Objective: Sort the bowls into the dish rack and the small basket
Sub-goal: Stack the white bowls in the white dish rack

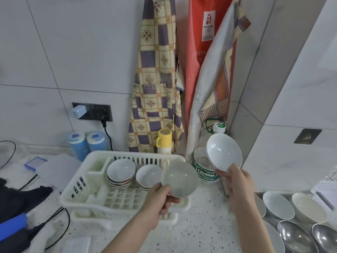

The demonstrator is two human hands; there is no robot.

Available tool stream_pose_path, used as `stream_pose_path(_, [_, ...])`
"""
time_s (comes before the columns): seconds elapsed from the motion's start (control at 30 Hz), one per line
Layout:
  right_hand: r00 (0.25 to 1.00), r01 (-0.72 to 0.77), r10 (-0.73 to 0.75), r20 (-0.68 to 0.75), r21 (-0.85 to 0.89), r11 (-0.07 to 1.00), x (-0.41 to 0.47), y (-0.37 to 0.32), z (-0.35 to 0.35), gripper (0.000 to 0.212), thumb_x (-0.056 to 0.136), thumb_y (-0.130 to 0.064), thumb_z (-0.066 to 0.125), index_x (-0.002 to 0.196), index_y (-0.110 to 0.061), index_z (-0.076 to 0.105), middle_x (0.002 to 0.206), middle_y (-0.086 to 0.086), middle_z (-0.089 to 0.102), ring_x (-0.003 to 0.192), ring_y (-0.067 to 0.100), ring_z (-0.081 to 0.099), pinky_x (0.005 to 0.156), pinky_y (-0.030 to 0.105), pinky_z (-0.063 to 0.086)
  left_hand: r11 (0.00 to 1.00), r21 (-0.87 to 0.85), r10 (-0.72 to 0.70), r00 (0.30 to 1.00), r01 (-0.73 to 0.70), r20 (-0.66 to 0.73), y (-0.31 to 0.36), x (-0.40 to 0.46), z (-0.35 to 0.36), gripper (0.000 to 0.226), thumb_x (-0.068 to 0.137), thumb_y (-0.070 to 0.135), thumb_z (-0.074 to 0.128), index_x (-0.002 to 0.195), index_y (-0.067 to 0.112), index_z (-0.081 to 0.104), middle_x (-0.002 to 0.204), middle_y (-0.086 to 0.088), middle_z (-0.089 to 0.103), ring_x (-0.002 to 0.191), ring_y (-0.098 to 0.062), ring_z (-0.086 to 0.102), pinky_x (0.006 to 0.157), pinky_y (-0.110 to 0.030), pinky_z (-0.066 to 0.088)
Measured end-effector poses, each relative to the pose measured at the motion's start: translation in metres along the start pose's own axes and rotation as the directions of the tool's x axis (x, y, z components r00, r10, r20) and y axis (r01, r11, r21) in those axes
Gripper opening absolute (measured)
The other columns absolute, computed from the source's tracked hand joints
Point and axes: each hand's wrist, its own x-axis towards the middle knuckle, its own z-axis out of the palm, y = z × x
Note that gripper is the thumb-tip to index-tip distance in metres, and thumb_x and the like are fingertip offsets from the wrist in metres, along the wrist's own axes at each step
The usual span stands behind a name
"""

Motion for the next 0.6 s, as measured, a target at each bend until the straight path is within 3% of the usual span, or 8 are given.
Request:
stream_pose_path(0.2, [0.999,-0.029,0.032,0.030,-0.099,0.995,-0.011,0.047,0.049,0.015,0.085,-0.009,0.050,0.082,-0.005,0.063,0.062,0.015,0.072,0.035,0.006,0.026,0.032,0.017,0.025,0.990,-0.087,0.087,0.971,-0.108,-0.224,0.017,0.016,-0.091,0.019,0.093,0.002,0.045,0.107,0.008,0.056,0.069,-0.020,0.072,0.035,-0.007,0.035,0.034,-0.018,0.022])
stream_pose_path(0.3, [0.997,-0.026,0.039,0.070,-0.174,0.984,-0.019,0.077,0.072,0.017,0.086,-0.010,0.050,0.082,-0.005,0.066,0.059,0.014,0.071,0.033,0.002,0.039,0.045,0.022,0.031,0.973,-0.181,0.086,0.952,-0.144,-0.295,0.023,0.027,-0.129,0.020,0.095,0.002,0.044,0.109,0.011,0.056,0.070,-0.019,0.072,0.033,-0.004,0.038,0.032,-0.016,0.024])
stream_pose_path(0.43, [0.991,-0.050,0.082,0.106,-0.272,0.961,-0.023,0.103,0.105,0.021,0.087,-0.016,0.051,0.079,-0.009,0.068,0.059,0.008,0.072,0.052,0.012,0.044,0.054,0.027,0.031,0.953,-0.250,0.077,0.936,-0.170,-0.343,0.028,0.040,-0.161,0.017,0.092,0.003,0.046,0.104,0.008,0.056,0.069,-0.018,0.074,0.034,-0.003,0.037,0.031,-0.016,0.026])
stream_pose_path(0.6, [0.994,0.008,0.030,0.102,-0.352,0.936,-0.022,0.121,0.139,0.026,0.090,-0.021,0.049,0.076,-0.013,0.070,0.059,-0.001,0.072,0.066,0.015,0.057,0.059,0.030,0.038,0.927,-0.325,0.057,0.925,-0.189,-0.377,0.025,0.051,-0.179,0.018,0.087,0.002,0.047,0.101,0.008,0.056,0.075,-0.018,0.074,0.034,-0.004,0.037,0.032,-0.014,0.026])
